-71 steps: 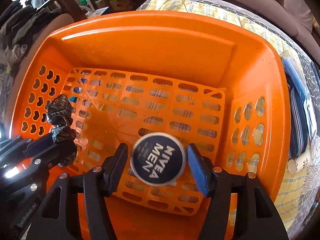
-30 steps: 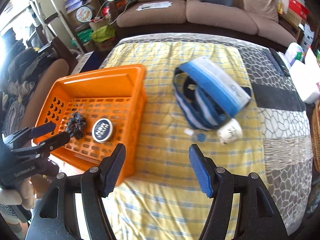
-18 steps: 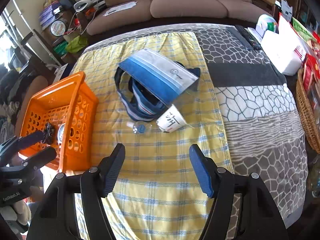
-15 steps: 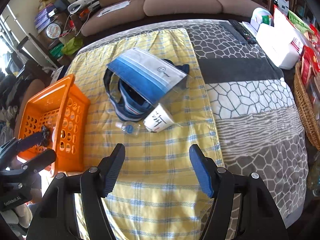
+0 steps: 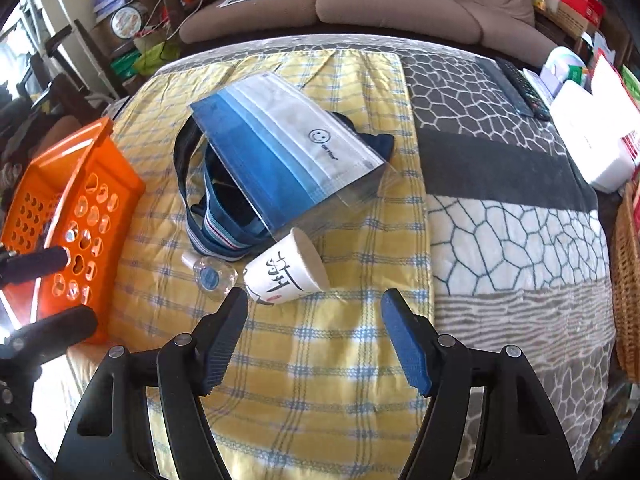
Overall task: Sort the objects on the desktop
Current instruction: 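Close the right gripper around the white paper cup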
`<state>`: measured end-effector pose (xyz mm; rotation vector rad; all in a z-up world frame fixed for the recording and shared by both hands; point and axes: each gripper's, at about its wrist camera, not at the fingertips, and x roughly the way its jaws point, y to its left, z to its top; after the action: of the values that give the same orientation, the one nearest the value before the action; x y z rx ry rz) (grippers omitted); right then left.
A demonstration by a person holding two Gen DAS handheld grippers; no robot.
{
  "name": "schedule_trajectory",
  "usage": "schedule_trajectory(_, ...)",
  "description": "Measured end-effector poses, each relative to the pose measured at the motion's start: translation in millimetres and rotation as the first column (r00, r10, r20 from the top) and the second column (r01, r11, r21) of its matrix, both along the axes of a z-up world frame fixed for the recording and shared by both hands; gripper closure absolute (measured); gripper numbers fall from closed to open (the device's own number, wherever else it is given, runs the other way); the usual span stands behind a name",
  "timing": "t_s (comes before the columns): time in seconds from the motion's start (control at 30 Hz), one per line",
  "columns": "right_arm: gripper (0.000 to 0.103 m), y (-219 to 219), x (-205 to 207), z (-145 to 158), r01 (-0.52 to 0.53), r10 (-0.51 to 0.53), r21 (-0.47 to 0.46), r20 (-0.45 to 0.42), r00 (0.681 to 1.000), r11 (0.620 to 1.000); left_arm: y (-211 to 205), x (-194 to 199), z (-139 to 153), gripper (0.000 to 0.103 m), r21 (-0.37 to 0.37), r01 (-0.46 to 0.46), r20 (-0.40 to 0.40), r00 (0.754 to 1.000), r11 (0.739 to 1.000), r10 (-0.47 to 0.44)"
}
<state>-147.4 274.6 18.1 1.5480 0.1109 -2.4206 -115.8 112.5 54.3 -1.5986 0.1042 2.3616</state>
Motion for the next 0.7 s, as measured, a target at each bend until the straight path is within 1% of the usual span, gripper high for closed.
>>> schedule_trajectory(0.1, 0.03, -14, -5, -10, -0.036, 0.036, 0.031, -0.013, 0.999, 0.999, -6, -6, -3, 0.038, 0.0, -0.015, 0.005, 1.0, 1.0, 0.015)
schedule_trajectory(0.23, 0.025, -25, -12, -22, -0.057, 0.058, 0.056, -0.012, 0.998, 0.997, -4, -13, -10, 0.038, -0.028, -0.013, 0.009, 1.0, 1.0, 0.013)
schedule_trajectory(0.3, 0.024, -29, -15, -28, -0.061, 0.062, 0.097, -0.015, 0.998, 0.993, -2, -14, -13, 0.038, -0.018, -0.013, 0.018, 1.0, 1.0, 0.014)
schedule_trajectory(0.37, 0.024, -31, -17, -35, -0.062, 0.063, 0.116, -0.011, 0.998, 0.991, 0, -15, -15, 0.038, -0.01, -0.014, 0.02, 1.0, 1.0, 0.014)
schedule_trajectory(0.43, 0.028, -30, -18, -39, -0.063, 0.064, 0.117, -0.002, 0.998, 0.991, 4, -16, -17, 0.038, -0.001, -0.014, 0.025, 1.0, 1.0, 0.014)
schedule_trajectory(0.47, 0.043, -28, -18, -40, -0.064, 0.063, 0.112, 0.005, 0.998, 0.992, 6, -16, -18, 0.038, 0.0, -0.011, 0.028, 1.0, 1.0, 0.011)
schedule_trajectory(0.5, 0.05, -26, -18, -40, -0.065, 0.064, 0.092, 0.015, 0.998, 0.994, 9, -16, -19, 0.038, -0.002, -0.006, 0.03, 1.0, 1.0, 0.006)
schedule_trajectory(0.57, 0.055, -20, -15, -37, -0.055, 0.054, 0.063, 0.015, 0.998, 0.996, 15, -16, -22, 0.038, -0.011, 0.003, 0.032, 0.999, 1.0, -0.003)
schedule_trajectory(0.7, 0.055, 1, -10, -25, -0.008, 0.008, -0.011, 0.015, 1.0, 1.0, 27, -15, -29, 0.037, -0.029, 0.009, 0.037, 0.999, 1.0, -0.008)
